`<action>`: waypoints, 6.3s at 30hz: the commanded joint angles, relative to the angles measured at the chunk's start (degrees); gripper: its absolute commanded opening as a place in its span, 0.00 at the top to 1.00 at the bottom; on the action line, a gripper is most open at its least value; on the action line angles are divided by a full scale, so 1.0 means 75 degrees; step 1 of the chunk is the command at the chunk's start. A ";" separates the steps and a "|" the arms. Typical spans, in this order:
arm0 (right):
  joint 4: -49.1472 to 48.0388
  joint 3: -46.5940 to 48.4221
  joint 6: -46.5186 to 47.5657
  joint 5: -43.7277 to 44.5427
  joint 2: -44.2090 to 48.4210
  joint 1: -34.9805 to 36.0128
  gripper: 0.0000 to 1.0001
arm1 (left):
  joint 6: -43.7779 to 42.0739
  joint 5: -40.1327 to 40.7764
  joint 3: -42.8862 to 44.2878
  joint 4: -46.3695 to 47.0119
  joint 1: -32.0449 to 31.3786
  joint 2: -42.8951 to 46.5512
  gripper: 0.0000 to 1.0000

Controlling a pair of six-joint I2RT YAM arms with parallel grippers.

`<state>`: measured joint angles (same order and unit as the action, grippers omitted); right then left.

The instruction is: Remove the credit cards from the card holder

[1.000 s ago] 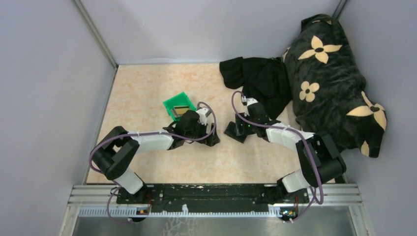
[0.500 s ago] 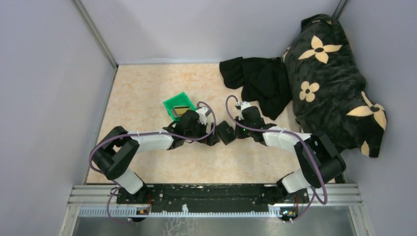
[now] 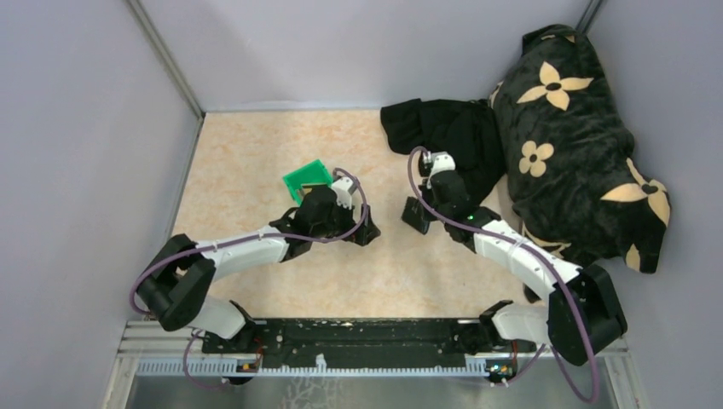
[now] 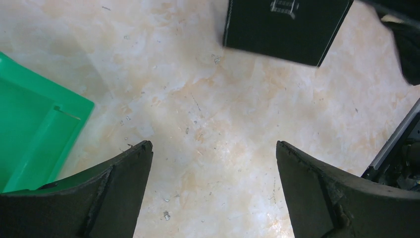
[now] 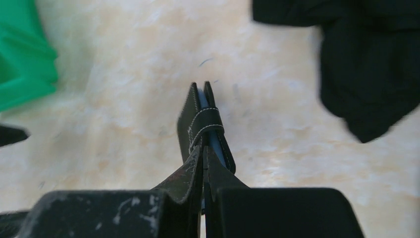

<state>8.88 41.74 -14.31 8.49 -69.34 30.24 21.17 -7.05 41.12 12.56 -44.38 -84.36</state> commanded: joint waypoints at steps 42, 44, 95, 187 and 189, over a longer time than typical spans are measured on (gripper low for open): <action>0.0227 0.0080 -0.0257 0.0966 -0.2330 -0.1331 0.01 | -0.0225 -0.0101 -0.0018 0.0037 -0.0001 0.0056 0.00; 0.0123 0.0016 -0.0142 0.0620 -0.2287 -0.1392 0.01 | -0.0241 -0.0072 -0.0022 0.0037 -0.0001 0.0050 0.00; -0.0638 0.0503 -0.1191 -0.3565 -0.1705 -0.1372 0.79 | 0.0139 -0.0287 0.0758 0.0488 -0.0001 -0.0631 0.24; -0.2371 -0.0971 -0.1261 -0.3923 -0.2744 -0.1607 1.00 | -0.5328 -0.3318 0.2178 0.2630 0.0076 -0.4606 0.57; -0.2336 -0.0957 -0.1254 -0.3883 -0.2743 -0.1609 1.00 | -0.5337 -0.3420 0.2099 0.2369 0.0104 -0.4511 0.67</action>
<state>-8.60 35.81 -24.14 -21.76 -88.64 16.62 -18.70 -30.28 57.43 36.07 -44.03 -116.97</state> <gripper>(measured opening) 0.006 0.416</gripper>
